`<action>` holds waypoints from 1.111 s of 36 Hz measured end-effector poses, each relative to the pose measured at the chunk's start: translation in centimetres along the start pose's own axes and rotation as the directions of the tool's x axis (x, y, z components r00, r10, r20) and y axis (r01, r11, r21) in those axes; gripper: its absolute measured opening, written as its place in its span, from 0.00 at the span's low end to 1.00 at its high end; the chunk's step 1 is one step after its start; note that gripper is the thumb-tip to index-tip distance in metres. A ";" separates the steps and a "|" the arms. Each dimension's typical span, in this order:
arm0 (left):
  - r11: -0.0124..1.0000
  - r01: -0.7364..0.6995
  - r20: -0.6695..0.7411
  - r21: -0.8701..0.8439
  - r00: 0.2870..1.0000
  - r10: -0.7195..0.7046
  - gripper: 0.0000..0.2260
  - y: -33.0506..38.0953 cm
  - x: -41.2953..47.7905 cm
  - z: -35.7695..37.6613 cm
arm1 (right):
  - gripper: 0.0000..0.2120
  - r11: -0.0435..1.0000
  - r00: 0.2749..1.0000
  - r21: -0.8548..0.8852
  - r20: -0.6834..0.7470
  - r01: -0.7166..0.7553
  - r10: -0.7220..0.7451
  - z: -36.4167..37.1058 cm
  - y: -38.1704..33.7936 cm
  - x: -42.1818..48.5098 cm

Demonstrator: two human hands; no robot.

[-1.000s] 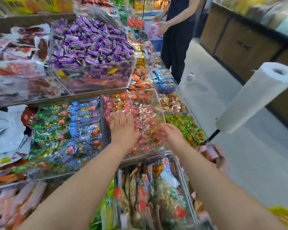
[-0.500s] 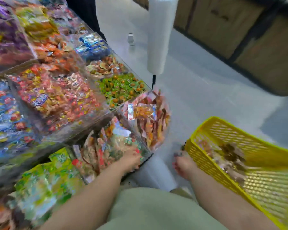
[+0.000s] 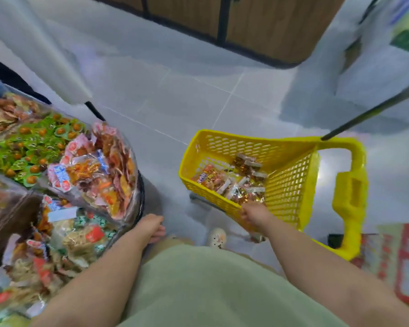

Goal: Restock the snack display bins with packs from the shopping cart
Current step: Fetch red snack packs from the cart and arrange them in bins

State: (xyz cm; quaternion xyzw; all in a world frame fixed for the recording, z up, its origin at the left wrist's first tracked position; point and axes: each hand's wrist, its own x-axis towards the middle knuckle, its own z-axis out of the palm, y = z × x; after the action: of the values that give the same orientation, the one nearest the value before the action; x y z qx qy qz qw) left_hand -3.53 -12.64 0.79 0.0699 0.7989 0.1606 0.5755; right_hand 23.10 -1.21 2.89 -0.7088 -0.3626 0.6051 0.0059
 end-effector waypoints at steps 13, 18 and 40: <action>0.952 -0.059 0.068 0.302 0.997 0.041 0.05 8.4 4.1 4.0 | 0.09 0.897 0.966 0.369 0.014 -0.244 0.257 -3.1 2.8 2.8; 0.942 -0.076 0.048 0.328 0.997 0.064 0.08 12.3 7.1 3.5 | 0.06 0.862 0.956 0.437 -0.018 -0.255 0.292 -3.6 -0.1 5.2; 0.826 -0.177 -0.026 0.535 0.974 0.225 0.14 23.7 22.6 7.5 | 0.06 0.877 0.918 0.270 0.114 -0.397 0.381 3.7 -4.7 22.6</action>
State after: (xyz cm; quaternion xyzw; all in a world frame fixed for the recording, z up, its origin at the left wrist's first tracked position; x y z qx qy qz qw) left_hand -5.64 17.63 -13.62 0.3023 0.8246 -0.0028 0.4781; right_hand 17.58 12.44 -15.27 -0.7409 -0.1211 0.6602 -0.0234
